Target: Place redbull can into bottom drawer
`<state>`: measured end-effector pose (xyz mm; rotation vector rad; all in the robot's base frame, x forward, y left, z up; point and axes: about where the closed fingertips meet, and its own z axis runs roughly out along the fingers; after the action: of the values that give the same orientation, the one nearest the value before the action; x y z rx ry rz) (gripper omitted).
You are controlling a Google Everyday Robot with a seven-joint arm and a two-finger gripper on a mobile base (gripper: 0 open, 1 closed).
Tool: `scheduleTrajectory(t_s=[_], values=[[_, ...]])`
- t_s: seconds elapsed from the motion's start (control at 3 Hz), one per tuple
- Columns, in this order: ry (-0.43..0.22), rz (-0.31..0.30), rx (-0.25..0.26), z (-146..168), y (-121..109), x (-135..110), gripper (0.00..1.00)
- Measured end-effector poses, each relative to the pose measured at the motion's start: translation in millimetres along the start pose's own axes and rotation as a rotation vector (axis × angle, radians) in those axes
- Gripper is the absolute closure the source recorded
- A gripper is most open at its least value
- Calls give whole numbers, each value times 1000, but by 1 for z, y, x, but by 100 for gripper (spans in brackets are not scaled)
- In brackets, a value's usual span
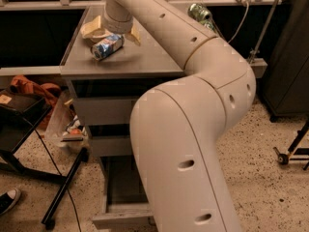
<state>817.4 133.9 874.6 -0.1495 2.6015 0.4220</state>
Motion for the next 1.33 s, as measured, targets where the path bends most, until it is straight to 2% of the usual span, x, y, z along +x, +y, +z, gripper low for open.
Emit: scheduleTrajectory(t_s=[0.33,0.67,1.33], values=[[-9,25,-7,7,11,-8,0],[2,34,13,19,22,-10,0],[48,62,55,49,28,-6,0]])
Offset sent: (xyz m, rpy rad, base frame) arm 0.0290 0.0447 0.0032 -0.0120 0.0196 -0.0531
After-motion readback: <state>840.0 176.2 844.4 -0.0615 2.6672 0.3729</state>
